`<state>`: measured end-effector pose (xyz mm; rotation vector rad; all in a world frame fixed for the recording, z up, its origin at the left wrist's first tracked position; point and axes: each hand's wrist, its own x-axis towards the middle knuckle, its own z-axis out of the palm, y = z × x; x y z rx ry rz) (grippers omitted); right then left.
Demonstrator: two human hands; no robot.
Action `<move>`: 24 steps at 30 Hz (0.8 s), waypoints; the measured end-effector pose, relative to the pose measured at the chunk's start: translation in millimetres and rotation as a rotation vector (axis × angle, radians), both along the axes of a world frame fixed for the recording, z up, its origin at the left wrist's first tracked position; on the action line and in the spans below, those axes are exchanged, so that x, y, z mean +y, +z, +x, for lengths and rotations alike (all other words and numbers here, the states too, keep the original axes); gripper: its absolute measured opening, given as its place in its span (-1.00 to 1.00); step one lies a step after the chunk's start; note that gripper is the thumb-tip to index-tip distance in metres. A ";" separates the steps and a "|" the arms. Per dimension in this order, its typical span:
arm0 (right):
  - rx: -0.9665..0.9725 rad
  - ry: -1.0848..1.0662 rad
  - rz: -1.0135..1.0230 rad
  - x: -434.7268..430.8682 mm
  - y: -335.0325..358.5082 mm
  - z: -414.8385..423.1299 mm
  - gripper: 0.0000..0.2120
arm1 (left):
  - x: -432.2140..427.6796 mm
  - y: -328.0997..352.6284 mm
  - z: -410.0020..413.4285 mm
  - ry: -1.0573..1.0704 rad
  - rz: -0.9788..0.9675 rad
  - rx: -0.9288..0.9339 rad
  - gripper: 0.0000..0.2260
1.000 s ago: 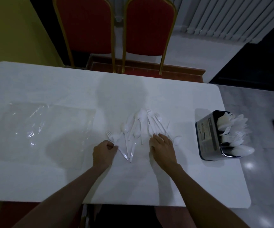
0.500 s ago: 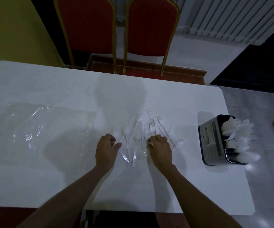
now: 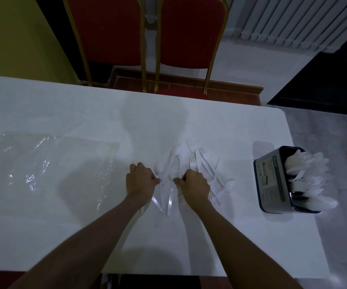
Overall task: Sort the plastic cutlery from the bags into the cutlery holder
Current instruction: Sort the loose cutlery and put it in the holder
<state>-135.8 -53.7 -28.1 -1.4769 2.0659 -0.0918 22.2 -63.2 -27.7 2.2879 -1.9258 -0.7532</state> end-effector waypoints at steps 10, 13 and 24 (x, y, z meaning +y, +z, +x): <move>-0.137 -0.127 0.076 1.7 3.2 -0.8 -0.69 | 2.7 14.7 8.4 0.122 -0.025 0.267 -0.67; -0.189 -0.076 0.036 7.3 10.3 -4.7 -0.72 | 6.6 24.4 8.3 0.202 -0.019 0.356 -0.75; -0.425 -0.329 -0.094 6.9 41.4 -59.4 -0.89 | 23.0 33.3 -1.3 0.335 0.007 0.586 -0.90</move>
